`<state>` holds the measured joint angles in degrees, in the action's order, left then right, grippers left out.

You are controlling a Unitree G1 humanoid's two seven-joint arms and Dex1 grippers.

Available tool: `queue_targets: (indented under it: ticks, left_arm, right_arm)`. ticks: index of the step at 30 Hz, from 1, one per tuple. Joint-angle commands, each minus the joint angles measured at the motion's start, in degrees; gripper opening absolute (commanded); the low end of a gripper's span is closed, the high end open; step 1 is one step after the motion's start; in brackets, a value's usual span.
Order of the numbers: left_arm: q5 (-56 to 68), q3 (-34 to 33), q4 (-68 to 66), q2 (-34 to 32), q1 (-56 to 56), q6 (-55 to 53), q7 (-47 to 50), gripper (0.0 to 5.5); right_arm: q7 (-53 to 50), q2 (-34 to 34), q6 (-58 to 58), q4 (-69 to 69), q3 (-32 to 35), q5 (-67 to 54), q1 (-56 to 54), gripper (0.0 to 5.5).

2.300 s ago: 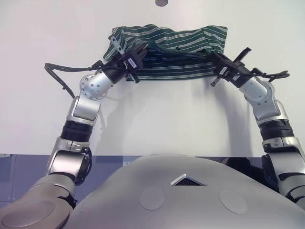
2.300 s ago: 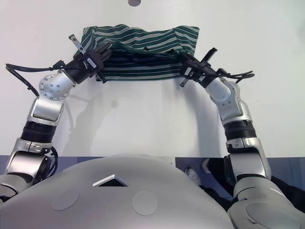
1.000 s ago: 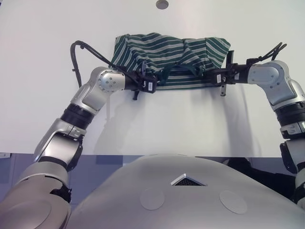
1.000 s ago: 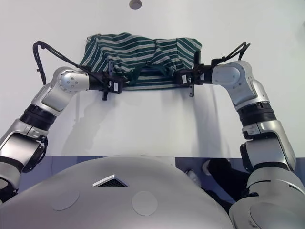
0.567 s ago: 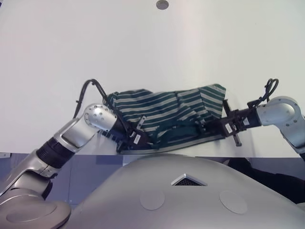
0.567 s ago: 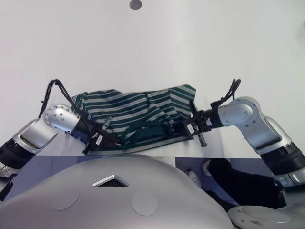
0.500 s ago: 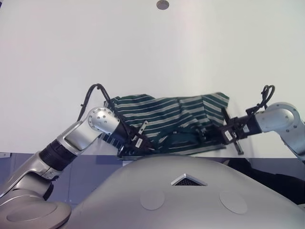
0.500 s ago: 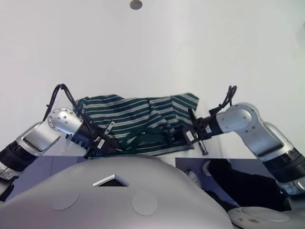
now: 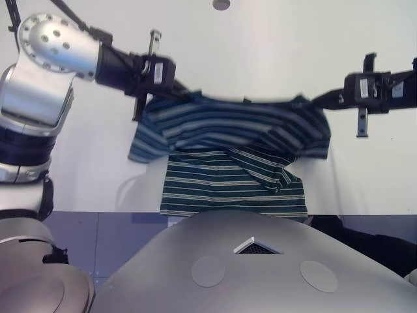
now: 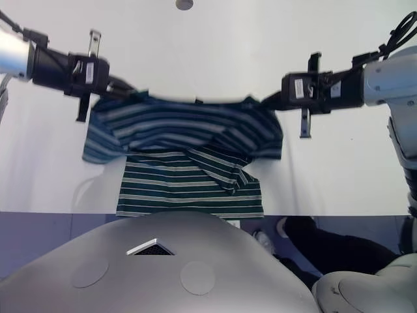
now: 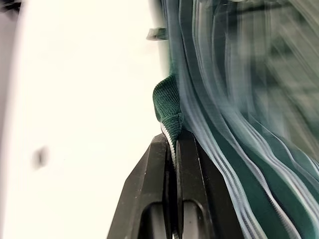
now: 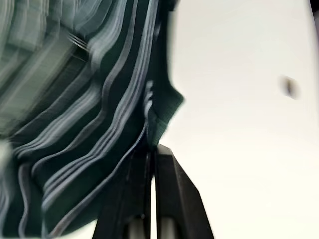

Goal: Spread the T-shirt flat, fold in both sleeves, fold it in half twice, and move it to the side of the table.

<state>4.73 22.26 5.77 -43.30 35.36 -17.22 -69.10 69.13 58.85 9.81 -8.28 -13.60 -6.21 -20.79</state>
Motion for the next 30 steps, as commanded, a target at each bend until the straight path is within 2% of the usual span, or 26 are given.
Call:
queue_targets:
  ticks: [1, 3, 7, 10, 12, 16, 20, 26, 27, 30]
  left_arm:
    - [-11.1, 4.9, -17.0, 10.0, 7.2, 5.0, 12.4, 0.0]
    - [-16.6, 6.9, -26.9, 13.9, 9.4, 9.7, 19.1, 0.0]
    - [-28.6, 11.3, -53.7, 21.2, 15.8, 18.8, 38.4, 0.0]
    - [-32.8, 11.8, -68.6, 26.3, 19.7, 19.6, 50.7, 0.0]
    - [-33.2, 10.3, -75.2, 29.1, 20.8, 19.6, 56.3, 0.0]
    - [-30.0, 4.3, -80.4, 30.9, 22.6, 19.7, 63.9, 0.0]
    - [-28.7, -0.2, -81.1, 30.3, 24.7, 20.4, 69.4, 0.82]
    - [-30.3, -1.4, -80.0, 30.0, 26.3, 23.8, 75.5, 1.91]
    - [-27.8, -4.3, -79.0, 29.7, 26.6, 24.4, 76.5, 1.94]
    - [-7.0, -23.9, -69.2, 31.4, 20.9, 21.6, 73.6, 1.94]
  right_arm:
    - [-9.1, -10.6, -7.8, 16.1, -6.9, 12.6, -11.1, 0.02]
    - [-15.7, -16.8, -13.5, 25.8, -11.1, 20.4, -16.4, 0.02]
    - [-41.9, -31.4, -22.2, 54.2, -22.0, 40.0, -29.4, 0.02]
    - [-58.2, -39.7, -22.4, 69.8, -25.8, 47.1, -35.0, 0.02]
    - [-65.2, -44.0, -21.5, 77.5, -26.5, 49.0, -37.5, 0.02]
    - [-71.9, -47.4, -19.0, 84.0, -23.3, 47.7, -39.9, 0.02]
    - [-75.4, -47.7, -17.6, 84.9, -19.2, 45.2, -40.9, 0.84]
    - [-79.3, -46.5, -17.6, 83.9, -14.3, 42.0, -41.7, 2.03]
    - [-79.7, -46.1, -18.5, 82.9, -12.3, 40.2, -41.2, 2.16]
    - [-77.3, -45.3, -21.3, 73.7, -4.7, 31.7, -32.6, 2.16]
